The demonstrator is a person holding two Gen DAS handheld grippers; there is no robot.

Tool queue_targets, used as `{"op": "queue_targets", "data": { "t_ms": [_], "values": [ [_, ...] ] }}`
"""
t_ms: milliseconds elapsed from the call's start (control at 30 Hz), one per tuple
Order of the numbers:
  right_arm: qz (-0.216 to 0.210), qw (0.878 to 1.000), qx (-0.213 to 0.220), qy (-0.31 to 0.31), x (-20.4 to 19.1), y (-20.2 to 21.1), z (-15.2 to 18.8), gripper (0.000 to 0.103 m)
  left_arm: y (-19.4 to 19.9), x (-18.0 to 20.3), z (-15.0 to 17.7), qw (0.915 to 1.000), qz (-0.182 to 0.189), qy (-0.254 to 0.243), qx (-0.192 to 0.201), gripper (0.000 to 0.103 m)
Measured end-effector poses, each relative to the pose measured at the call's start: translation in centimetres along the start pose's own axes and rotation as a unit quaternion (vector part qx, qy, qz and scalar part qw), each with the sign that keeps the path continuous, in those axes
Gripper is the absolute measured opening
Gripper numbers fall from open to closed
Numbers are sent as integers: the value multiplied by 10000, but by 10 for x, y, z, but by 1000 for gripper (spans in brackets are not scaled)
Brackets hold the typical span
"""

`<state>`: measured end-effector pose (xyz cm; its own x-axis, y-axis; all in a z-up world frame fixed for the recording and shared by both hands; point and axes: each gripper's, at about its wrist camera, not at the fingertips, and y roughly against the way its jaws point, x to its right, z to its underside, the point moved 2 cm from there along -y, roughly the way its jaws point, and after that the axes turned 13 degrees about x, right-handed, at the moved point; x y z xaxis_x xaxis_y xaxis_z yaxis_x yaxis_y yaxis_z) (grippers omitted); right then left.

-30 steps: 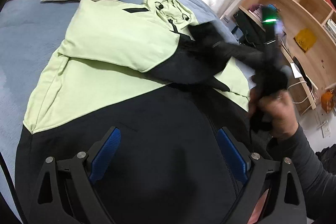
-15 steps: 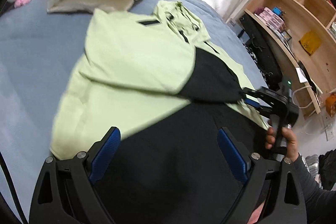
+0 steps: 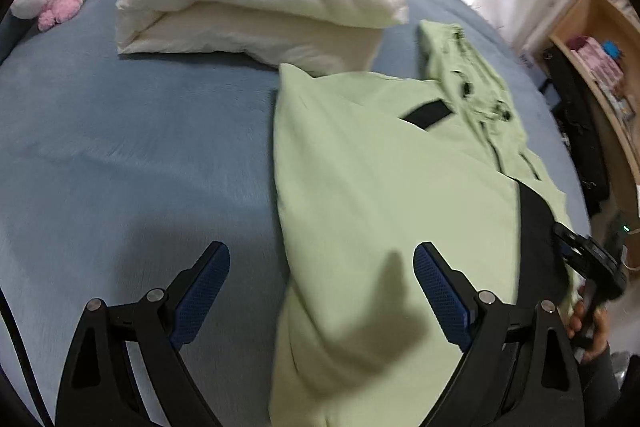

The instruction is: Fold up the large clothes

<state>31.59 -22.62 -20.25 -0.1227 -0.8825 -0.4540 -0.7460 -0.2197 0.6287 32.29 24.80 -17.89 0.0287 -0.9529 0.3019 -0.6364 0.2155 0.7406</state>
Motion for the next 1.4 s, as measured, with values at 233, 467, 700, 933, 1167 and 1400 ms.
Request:
{"op": "queue_targets", "data": {
  "t_ms": [233, 467, 700, 933, 1167, 1400],
  "values": [
    [286, 9946, 146, 991, -24, -13, -2, 34, -41, 10, -13, 9991, -316, -272, 123, 12],
    [432, 9830, 1076, 1426, -52, 1, -17, 32, -21, 16, -9, 9889, -926, -392, 1094, 4],
    [1257, 9834, 309, 1274, -41, -32, -12, 40, -36, 14, 0, 9861, -1373, -544, 757, 15],
    [1053, 9722, 923, 1878, -83, 16, -7, 45, 7, 34, -8, 9867, -1255, -633, 821, 23],
    [42, 9711, 702, 2282, -163, -5, 24, 49, 8, 88, 4, 9927, -617, -555, 876, 24],
    [156, 9792, 80, 2021, -166, -80, 41, 49, -52, 85, 15, 9902, -1127, -414, 713, 24]
  ]
}}
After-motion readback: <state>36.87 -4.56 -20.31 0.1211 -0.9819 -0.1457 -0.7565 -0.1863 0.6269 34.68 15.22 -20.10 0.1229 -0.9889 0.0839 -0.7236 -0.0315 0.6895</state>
